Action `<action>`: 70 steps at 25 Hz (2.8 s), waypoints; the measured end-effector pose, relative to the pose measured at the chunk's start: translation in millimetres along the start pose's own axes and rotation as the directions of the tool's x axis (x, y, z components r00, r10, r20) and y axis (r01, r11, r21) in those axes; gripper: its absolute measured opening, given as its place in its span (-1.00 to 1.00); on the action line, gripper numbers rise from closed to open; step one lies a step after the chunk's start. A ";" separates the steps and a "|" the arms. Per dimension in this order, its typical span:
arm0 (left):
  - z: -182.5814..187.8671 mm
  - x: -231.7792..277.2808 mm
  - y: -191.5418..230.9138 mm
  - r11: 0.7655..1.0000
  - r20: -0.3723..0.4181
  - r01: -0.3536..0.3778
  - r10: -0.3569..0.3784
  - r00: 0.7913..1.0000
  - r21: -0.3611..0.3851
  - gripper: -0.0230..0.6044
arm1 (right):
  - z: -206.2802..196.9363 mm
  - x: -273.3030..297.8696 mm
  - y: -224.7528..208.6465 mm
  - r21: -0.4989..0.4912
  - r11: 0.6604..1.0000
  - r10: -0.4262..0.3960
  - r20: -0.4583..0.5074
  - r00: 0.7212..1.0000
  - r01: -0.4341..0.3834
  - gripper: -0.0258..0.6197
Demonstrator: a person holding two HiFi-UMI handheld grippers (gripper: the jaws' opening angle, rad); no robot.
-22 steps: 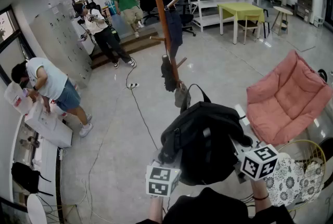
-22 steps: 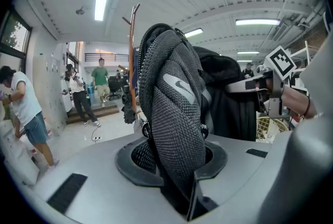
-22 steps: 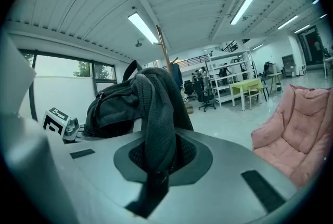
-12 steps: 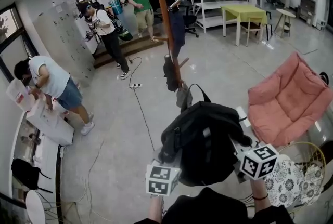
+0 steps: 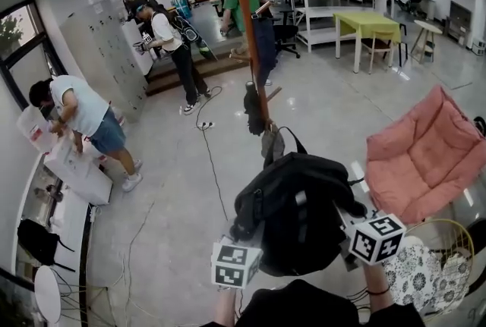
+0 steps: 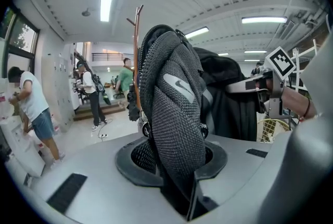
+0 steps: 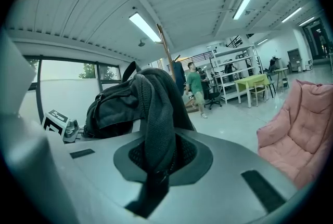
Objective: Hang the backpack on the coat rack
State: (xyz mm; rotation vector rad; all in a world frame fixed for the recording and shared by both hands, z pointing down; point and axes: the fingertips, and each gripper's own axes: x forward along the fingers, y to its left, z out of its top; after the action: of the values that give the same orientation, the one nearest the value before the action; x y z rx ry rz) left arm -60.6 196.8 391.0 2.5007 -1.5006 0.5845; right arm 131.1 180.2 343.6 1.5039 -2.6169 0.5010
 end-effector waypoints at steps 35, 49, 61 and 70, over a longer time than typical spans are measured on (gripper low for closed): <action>-10.0 170.4 127.4 0.993 -0.149 0.018 -0.035 0.988 -0.119 -0.56 | -1.8 210.3 -72.8 0.068 0.997 -0.022 -0.131 0.991 0.031 -0.82; -29.2 254.9 173.0 0.990 -0.213 0.073 -0.097 0.972 -0.117 -0.56 | -23.2 289.5 -116.1 0.090 0.993 -0.056 -0.164 0.985 0.071 -0.82; -67.9 314.3 178.8 0.985 -0.307 0.062 -0.109 0.946 -0.160 -0.56 | -64.6 338.9 -158.1 0.110 0.991 -0.047 -0.241 0.969 0.075 -0.82; -97.8 356.3 183.2 0.988 -0.383 0.036 -0.091 0.919 -0.149 -0.56 | -98.8 373.2 -189.2 0.139 0.988 -0.023 -0.288 0.957 0.066 -0.82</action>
State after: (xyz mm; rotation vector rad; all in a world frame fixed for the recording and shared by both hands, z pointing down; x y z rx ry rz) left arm -95.9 -146.8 616.3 2.1565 -1.2583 0.8721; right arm 91.7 -184.2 568.3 1.4031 -2.3636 0.8540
